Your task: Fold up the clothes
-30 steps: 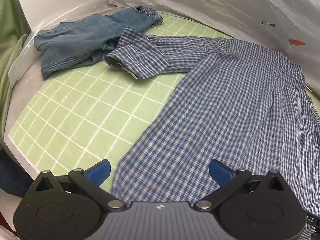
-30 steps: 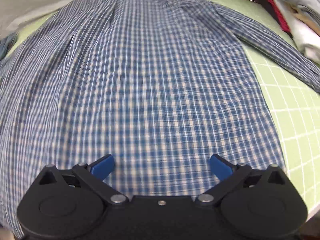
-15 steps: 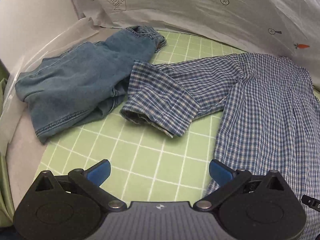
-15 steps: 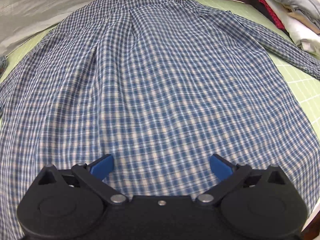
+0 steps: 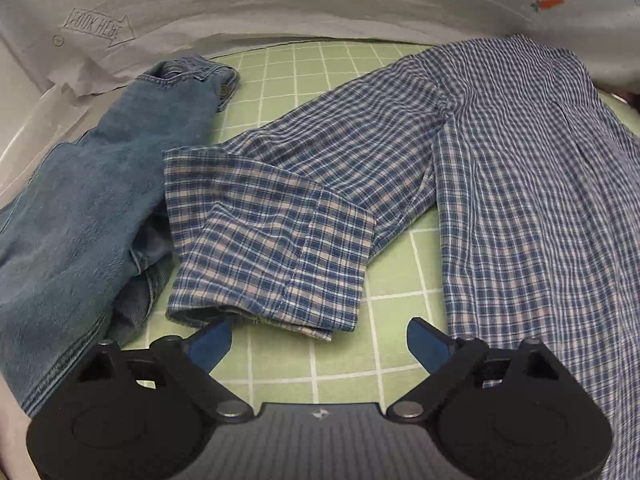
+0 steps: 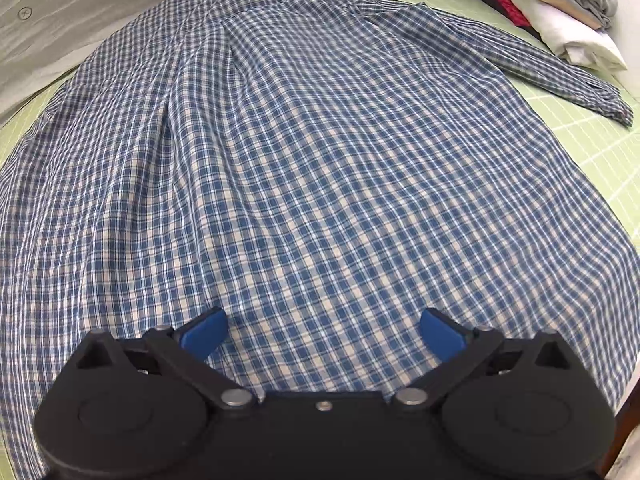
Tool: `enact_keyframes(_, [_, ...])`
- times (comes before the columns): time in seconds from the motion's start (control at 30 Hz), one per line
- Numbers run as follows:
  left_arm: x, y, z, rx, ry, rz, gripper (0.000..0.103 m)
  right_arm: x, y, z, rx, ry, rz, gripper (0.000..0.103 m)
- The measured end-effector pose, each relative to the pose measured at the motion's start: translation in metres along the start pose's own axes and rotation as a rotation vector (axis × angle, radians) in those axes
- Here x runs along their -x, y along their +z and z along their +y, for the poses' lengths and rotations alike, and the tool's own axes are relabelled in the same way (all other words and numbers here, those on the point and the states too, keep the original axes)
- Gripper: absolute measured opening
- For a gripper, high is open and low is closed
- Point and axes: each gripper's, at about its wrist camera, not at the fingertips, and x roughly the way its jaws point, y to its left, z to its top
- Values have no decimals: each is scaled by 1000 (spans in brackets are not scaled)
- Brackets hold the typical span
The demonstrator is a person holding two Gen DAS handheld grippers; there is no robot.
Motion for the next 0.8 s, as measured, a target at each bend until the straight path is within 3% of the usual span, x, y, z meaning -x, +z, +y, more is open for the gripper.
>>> enact_keyframes(0.1, [-4, 1, 2, -59, 10, -9, 72, 0, -2, 5, -21, -13, 4, 103])
enact_keyframes(0.17, [-5, 1, 7, -72, 6, -23, 53, 0, -2, 7, -32, -19, 5, 103])
enact_keyframes(0.2, [-5, 2, 10, -71, 3, -29, 50, 0, -3, 8, -38, -22, 6, 103])
enact_keyframes(0.27, [-1, 3, 21, -36, -22, -51, 27, 0, -3, 9, -44, -26, 8, 103])
enact_keyframes(0.43, [24, 9, 62, 181, -100, -147, 22, -2, -1, 11, -43, -23, 18, 103])
enact_keyframes(0.53, [45, 8, 103, 431, -175, -243, 21, -1, -1, 16, -23, -16, 21, 103])
enact_keyframes(0.8, [52, -13, 154, 706, -50, -248, 26, 0, 1, 24, 11, -1, 14, 103])
